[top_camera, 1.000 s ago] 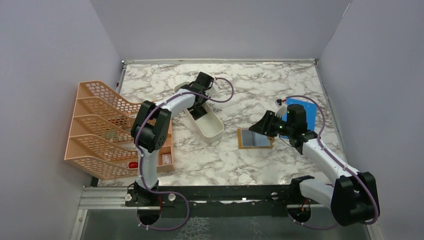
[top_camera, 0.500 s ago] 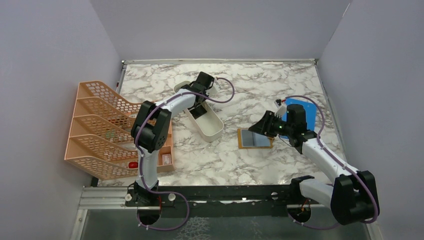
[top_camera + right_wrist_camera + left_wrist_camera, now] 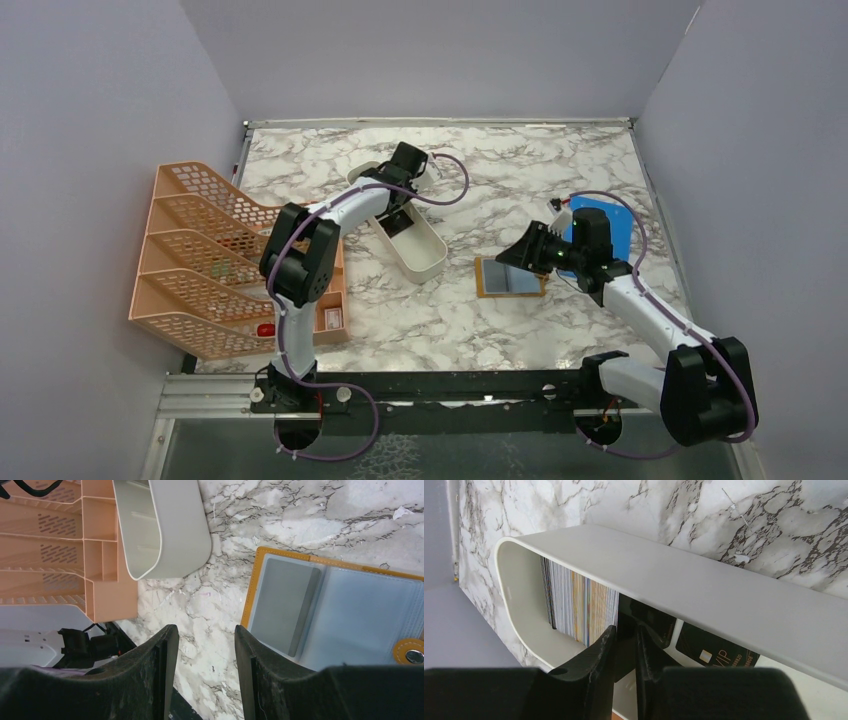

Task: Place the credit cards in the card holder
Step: Pick up the credit card from the storage box.

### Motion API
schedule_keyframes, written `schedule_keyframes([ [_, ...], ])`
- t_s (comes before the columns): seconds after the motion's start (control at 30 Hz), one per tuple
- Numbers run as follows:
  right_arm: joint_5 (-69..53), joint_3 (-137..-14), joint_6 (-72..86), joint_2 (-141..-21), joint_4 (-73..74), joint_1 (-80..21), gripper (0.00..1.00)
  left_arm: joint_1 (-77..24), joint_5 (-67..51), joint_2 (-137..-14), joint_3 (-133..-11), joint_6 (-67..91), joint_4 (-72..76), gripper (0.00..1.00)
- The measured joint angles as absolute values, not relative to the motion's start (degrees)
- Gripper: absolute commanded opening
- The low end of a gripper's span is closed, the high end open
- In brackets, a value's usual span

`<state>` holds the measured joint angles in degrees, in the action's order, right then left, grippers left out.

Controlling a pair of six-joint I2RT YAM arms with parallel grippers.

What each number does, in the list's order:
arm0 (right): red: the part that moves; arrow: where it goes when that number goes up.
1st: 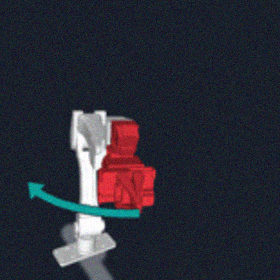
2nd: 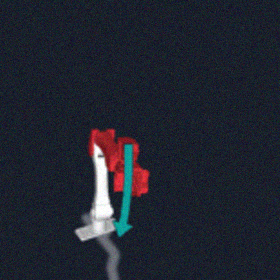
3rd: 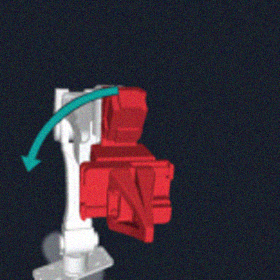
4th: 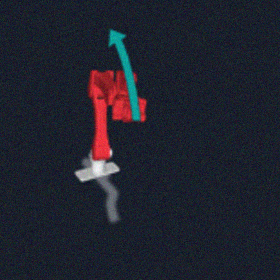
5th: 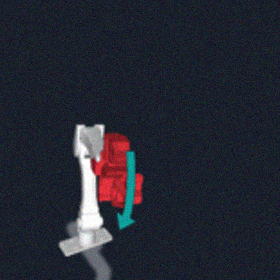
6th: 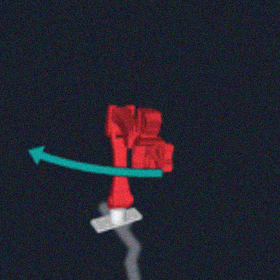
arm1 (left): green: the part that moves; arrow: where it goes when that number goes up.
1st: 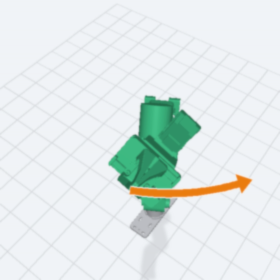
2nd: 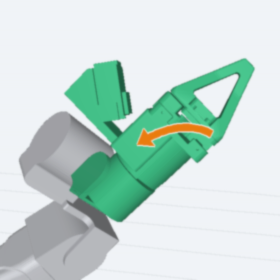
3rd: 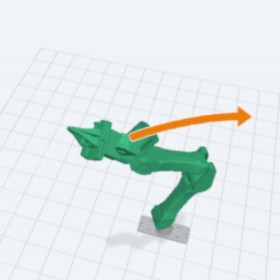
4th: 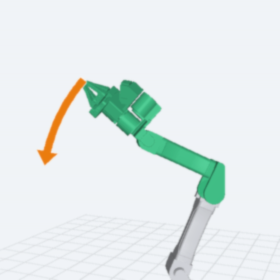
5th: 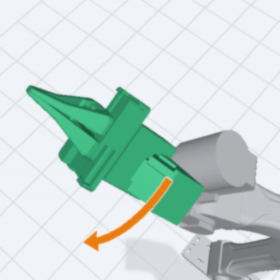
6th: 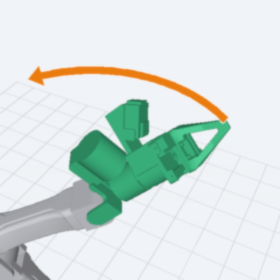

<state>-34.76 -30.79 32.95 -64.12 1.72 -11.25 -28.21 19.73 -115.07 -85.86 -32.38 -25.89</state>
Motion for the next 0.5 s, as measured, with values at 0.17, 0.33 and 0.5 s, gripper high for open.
schedule_keyframes([
  [0.17,-35.4,-30.8,33.0,-64.2,1.3,-11.2,0.51,-28.2,19.2,-114.4,-86.1,-32.2,-26.8,0.0],
  [0.33,-35.6,-30.8,33.2,-64.4,0.9,-11.2,0.51,-28.2,17.6,-113.6,-86.8,-31.0,-29.2,0.0],
  [0.5,-36.1,-30.8,33.6,-65.1,0.3,-11.2,0.51,-28.2,15.2,-112.3,-86.8,-29.4,-31.0,0.0],
])
